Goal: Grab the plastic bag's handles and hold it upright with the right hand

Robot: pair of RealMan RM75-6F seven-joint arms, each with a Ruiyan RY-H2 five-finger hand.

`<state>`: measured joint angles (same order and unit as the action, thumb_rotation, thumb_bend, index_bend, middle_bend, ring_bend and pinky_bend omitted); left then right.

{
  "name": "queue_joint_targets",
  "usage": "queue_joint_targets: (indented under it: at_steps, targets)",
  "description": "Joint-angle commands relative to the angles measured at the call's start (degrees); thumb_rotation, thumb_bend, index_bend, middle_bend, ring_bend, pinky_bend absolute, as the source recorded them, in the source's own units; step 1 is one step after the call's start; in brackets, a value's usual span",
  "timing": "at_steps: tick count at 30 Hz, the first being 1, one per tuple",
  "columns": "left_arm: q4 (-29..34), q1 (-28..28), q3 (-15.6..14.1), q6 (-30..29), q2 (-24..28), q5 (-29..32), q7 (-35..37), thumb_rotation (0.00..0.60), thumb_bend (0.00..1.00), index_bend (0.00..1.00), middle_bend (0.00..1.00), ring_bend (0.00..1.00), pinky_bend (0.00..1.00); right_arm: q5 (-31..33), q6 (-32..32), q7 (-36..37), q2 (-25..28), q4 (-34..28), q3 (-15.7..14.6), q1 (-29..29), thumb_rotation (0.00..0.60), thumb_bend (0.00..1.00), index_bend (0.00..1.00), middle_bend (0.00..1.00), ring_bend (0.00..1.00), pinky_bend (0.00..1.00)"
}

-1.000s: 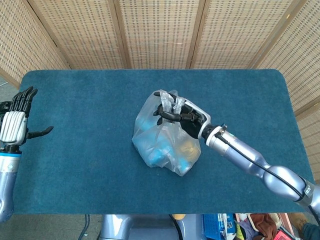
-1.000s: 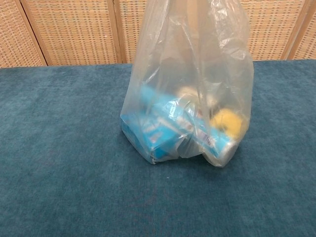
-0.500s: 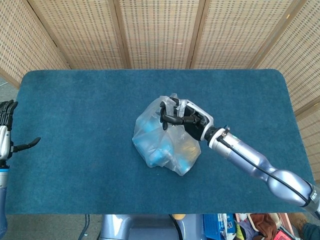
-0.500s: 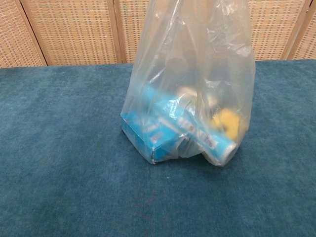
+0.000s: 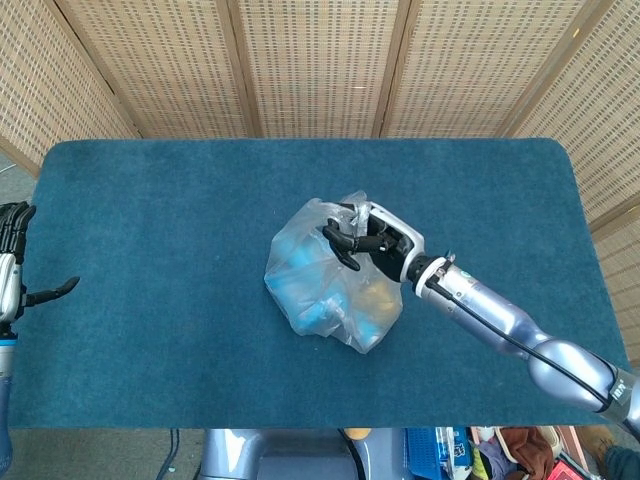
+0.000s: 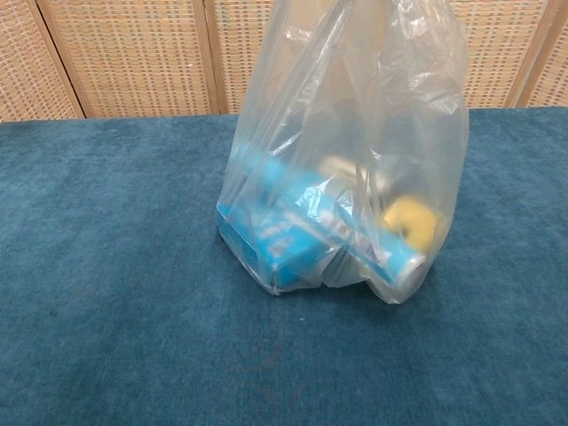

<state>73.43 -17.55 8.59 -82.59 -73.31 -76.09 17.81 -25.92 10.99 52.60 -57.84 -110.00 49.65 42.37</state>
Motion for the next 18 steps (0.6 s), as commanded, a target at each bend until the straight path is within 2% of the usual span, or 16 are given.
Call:
queue_joint_targets:
  at_steps: [1,8,18]
  targets:
    - [2.50,0.47,-0.43,1.78,1.85,0.58,-2.34,0.600,0.04,0.00,0.00,0.00,0.00,-0.27,1.54,-1.01,1.65,-0.76,-1.24,1.57,0.600,1.00,0.74,0.84,0.76,0.90]
    - [7.72,1.00,-0.21,4.98,5.24,2.55,-5.16,0.600,0.04,0.00,0.00,0.00,0.00,0.94,4.32,-2.14,5.78,-3.13,-2.76,4.69,0.600,1.00,0.74,0.85,0.77,0.93]
    - [9.83,1.58,0.46,6.38,7.01,3.12,-5.03,0.600,0.04,0.00,0.00,0.00,0.00,6.76,6.58,-0.38,14.06,-5.48,-0.35,9.05,0.600,1.00,0.74,0.86,0.77,0.95]
